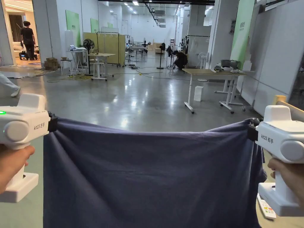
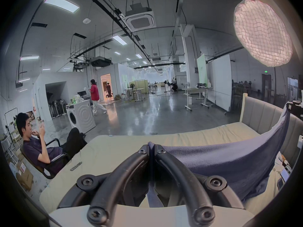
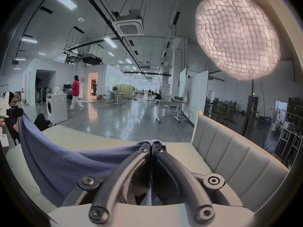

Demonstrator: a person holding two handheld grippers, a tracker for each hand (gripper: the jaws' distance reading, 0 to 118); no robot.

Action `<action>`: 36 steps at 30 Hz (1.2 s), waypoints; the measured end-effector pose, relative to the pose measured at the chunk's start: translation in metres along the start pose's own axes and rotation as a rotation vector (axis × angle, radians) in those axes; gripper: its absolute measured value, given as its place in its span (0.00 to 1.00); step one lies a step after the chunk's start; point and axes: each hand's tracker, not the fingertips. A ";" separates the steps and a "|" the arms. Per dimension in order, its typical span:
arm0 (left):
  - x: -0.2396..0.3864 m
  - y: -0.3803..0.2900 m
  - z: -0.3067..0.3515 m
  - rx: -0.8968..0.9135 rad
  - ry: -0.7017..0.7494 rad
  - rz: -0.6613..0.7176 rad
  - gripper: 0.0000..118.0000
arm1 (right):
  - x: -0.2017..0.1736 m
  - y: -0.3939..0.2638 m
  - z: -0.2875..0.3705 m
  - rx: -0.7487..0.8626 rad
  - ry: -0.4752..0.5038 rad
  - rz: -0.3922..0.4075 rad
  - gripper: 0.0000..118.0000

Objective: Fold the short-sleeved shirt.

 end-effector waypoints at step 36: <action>-0.009 0.129 -0.035 0.097 0.041 0.045 0.04 | -0.001 0.126 -0.080 0.160 -0.089 0.077 0.01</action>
